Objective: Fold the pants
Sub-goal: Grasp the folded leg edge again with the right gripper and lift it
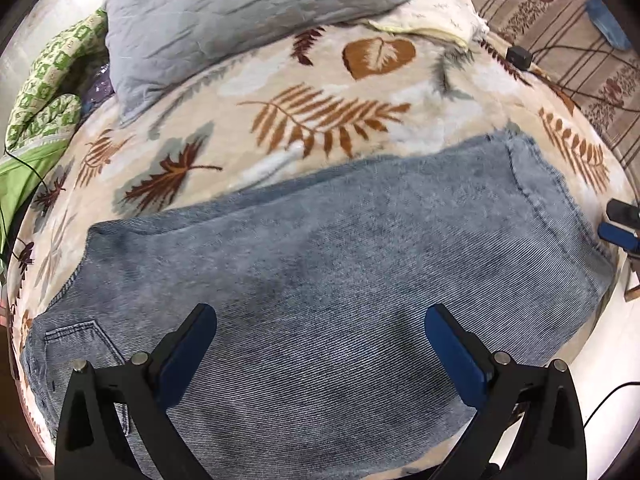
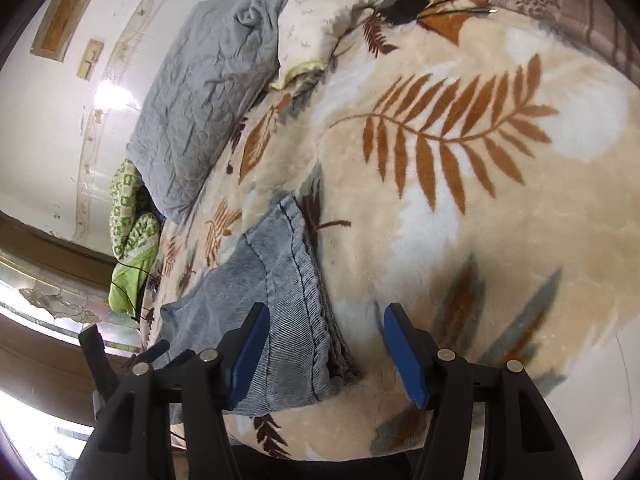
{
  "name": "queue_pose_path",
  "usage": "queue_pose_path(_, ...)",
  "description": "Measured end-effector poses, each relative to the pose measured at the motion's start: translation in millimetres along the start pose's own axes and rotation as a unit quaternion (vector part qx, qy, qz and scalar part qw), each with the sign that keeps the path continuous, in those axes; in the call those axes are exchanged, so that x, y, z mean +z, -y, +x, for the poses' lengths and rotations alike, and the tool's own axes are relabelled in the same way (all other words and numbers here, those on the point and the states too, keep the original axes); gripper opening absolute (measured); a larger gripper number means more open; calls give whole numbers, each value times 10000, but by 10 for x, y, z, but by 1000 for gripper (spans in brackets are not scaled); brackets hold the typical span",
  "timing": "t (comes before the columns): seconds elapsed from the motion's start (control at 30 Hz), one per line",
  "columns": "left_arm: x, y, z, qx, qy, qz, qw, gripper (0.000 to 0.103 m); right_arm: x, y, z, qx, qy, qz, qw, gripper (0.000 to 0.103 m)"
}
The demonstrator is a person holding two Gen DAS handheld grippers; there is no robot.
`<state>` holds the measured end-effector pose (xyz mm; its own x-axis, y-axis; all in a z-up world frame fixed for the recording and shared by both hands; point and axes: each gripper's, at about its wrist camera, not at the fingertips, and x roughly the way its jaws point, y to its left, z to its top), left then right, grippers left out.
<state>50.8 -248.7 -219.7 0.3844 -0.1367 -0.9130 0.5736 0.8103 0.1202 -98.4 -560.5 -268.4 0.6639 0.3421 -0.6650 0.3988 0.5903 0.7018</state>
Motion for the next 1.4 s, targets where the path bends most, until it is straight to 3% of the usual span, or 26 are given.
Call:
queue_pose_path(0.13,-21,-38,87,-51,-93,-31,9999,103,13,-21,186,62,-236,7,9997,63)
queue_pose_path(0.47,-59,-175,223,-151,-220,-341,9991,103,58,-221,435,159,-359,-254,9989,66)
queue_pose_path(0.6,-97,-283,158,-157,-198,-471,9986,103,45,-358,547,-29,-416,-400,9983,65)
queue_pose_path(0.77,-155,-449,77,27,-175,-658,9977,103,38,-456,579,-354,-463,-646,9962,56)
queue_pose_path(0.9,-242,-602,-49,210,-38,-704,9973,103,47,-455,514,-175,-509,-599,9968,40)
queue_pose_path(1.07,-300,-696,55,365,-171,-733,9965,103,90,-333,583,-160,-655,-458,9967,39)
queue_pose_path(1.27,-307,-697,75,322,-168,-725,9967,103,81,-504,662,-216,-614,-808,9946,39)
queue_pose_path(1.37,-306,-709,57,327,-161,-777,9963,103,78,-568,563,227,-656,-854,9939,39)
queue_pose_path(1.4,-304,-714,56,325,-166,-796,9962,103,89,-573,527,202,-598,-851,9944,38)
